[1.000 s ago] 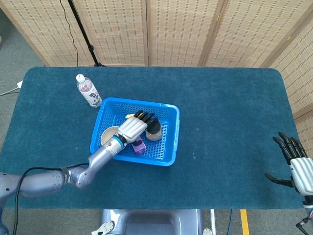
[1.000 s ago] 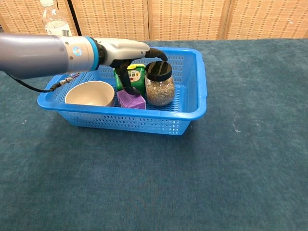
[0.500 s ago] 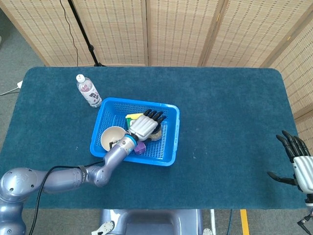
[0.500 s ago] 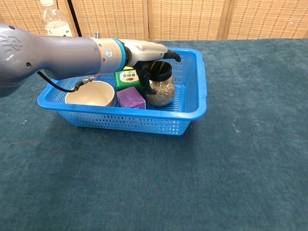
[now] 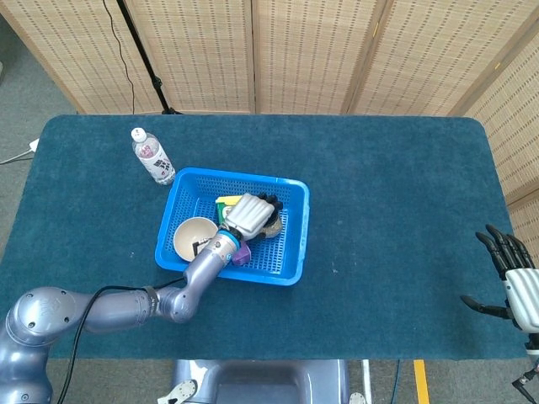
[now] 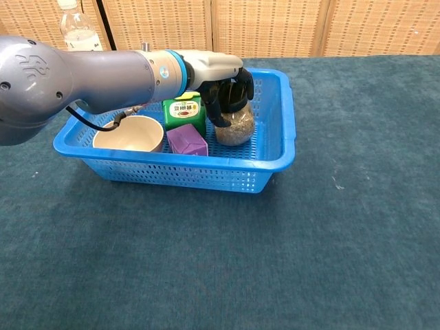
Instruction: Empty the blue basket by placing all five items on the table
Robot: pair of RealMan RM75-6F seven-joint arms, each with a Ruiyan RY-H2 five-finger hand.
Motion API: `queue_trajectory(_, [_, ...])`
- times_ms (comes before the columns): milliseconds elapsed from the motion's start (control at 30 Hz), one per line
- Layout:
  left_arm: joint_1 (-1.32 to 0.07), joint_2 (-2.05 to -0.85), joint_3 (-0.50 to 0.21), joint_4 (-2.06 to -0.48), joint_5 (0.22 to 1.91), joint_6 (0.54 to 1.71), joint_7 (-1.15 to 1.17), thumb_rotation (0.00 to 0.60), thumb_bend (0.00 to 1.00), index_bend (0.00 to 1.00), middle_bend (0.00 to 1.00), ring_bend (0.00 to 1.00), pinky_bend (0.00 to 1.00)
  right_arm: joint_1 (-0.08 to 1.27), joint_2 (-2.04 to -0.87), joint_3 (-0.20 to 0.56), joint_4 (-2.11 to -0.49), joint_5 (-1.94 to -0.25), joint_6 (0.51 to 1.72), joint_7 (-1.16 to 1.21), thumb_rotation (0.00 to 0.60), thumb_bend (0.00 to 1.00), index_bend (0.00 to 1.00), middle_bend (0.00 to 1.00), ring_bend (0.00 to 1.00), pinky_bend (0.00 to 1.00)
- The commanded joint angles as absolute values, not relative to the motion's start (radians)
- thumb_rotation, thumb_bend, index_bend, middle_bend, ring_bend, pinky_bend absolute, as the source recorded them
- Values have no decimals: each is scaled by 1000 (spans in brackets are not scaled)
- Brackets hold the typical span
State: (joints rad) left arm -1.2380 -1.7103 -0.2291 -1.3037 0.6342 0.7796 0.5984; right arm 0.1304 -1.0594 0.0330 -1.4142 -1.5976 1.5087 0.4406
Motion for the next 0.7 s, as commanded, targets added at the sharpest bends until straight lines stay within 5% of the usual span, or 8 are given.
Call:
queue_trajectory(33, [-1225, -1672, -245, -1354, 668, 811, 576, 600, 479, 587, 437, 386, 493, 130, -1059, 33, -1416, -1599, 1510, 442, 600, 0, 0, 0, 17, 0])
queue_trajectory(700, [-1001, -1178, -268, -1859, 917, 976, 410, 600, 475, 592, 440, 389, 493, 116, -1047, 10, -1454, -1662, 1554, 420, 600, 0, 0, 0, 19, 0])
